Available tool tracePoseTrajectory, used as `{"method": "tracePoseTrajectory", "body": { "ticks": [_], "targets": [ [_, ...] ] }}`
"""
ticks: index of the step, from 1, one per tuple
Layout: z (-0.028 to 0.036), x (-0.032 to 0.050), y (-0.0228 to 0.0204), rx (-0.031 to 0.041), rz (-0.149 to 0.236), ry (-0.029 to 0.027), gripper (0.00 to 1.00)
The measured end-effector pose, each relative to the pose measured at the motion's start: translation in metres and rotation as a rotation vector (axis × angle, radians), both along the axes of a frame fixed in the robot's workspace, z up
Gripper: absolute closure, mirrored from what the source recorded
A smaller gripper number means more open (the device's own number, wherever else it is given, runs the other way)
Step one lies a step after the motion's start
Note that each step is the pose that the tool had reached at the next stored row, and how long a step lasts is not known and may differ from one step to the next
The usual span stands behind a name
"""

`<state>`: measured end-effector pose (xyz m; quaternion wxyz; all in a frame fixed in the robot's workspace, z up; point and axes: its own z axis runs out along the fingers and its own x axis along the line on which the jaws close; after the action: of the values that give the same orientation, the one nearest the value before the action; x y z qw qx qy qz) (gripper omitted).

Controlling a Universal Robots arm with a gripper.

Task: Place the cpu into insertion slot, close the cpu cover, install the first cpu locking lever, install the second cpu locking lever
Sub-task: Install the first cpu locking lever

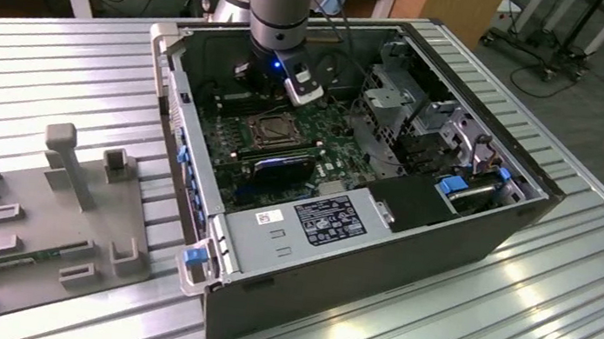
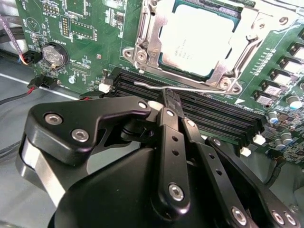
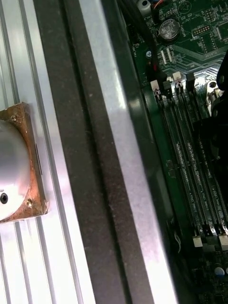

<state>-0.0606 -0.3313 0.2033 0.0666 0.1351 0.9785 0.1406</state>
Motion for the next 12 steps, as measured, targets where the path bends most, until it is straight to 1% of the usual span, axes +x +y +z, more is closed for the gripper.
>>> {"method": "tracePoseTrajectory", "body": {
  "ticks": [12],
  "targets": [
    [-0.0032, 0.0000, -0.0007, 0.0001, 0.000, -0.0001, 0.89]
  ]
}}
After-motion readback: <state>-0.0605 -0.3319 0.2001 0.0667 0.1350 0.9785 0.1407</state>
